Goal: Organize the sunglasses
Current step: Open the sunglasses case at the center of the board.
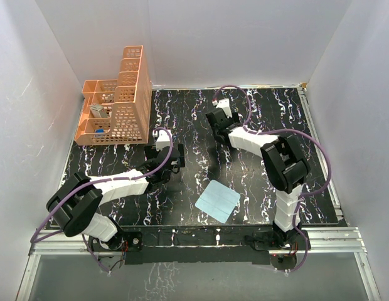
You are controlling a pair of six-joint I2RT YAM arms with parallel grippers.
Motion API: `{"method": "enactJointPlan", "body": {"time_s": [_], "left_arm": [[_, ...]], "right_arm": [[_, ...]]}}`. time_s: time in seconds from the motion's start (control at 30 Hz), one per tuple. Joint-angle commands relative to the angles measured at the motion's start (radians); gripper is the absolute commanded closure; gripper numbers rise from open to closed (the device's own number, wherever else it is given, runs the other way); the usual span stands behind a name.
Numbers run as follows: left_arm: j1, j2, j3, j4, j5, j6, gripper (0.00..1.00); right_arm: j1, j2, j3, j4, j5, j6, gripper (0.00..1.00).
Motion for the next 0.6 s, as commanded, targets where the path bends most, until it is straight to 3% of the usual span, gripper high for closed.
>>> {"method": "enactJointPlan", "body": {"time_s": [0.0, 0.33, 0.57], "left_arm": [[0.008, -0.009, -0.004, 0.013, 0.005, -0.008, 0.01], [0.013, -0.008, -0.004, 0.013, 0.011, -0.008, 0.02], [0.015, -0.003, -0.003, 0.013, 0.013, -0.010, 0.02]], "right_arm": [[-0.001, 0.026, 0.051, 0.028, 0.035, -0.017, 0.37], [-0.007, 0.054, 0.070, 0.017, 0.029, -0.004, 0.45], [-0.022, 0.027, 0.050, 0.023, 0.018, 0.010, 0.60]]}}
